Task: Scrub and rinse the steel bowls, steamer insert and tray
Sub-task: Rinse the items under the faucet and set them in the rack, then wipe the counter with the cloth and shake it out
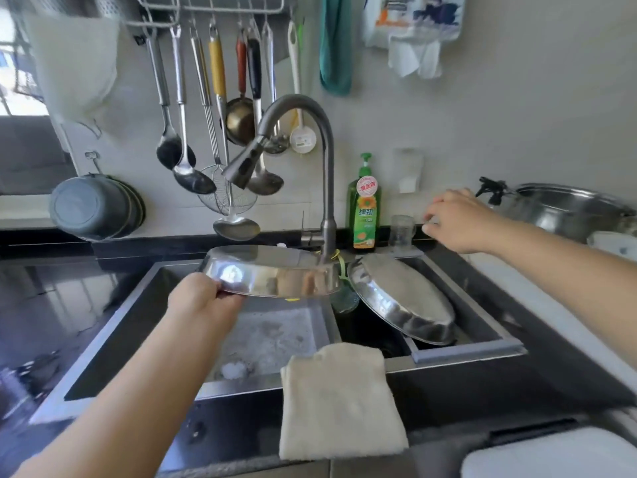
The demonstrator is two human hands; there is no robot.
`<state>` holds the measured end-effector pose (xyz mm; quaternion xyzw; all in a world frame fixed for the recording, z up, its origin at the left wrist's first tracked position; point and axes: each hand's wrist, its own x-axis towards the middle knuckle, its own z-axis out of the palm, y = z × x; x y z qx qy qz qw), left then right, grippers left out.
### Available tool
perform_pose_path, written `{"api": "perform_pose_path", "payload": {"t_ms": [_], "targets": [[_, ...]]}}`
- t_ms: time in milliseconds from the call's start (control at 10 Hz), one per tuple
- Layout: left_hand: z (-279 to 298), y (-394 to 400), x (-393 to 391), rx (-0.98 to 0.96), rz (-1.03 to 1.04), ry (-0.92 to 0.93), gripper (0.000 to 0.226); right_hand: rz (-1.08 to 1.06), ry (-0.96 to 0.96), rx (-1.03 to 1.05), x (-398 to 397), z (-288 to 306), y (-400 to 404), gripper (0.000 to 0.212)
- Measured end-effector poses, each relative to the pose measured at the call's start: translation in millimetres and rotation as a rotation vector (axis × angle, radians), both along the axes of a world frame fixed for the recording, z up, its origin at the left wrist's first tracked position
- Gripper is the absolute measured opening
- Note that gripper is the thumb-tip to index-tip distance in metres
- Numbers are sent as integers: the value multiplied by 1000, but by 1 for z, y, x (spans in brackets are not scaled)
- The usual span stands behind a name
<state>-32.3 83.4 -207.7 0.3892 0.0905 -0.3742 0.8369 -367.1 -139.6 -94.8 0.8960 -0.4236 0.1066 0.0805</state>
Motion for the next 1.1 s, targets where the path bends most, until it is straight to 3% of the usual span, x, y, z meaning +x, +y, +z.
{"api": "perform_pose_path", "payload": {"t_ms": [100,200,400,600,700,800,900,1100], "targets": [[11,-33,-43,-88,-8,80,48,-43,-8,62,-36,-2,1,34],[24,-53,-83,-125,-96,66,39,-82,-4,125,-63,-13,-4,34],[22,-112,-154,-10,-219,-100,26,-97,-67,160,-91,-34,5,31],[-15,-152,-171,193,-359,-260,27,-121,-89,249,-110,-64,-12,31],[-26,-165,-163,358,-448,-503,31,-118,-79,260,-108,-76,-15,30],[-23,-174,-154,466,-473,-700,10,-95,-86,282,-99,-86,-15,29],[-16,-177,-148,579,-432,-859,27,-63,-78,307,-85,-96,-10,28],[-18,-151,-128,903,-432,-1274,21,-16,-39,336,-61,-108,2,34]]}}
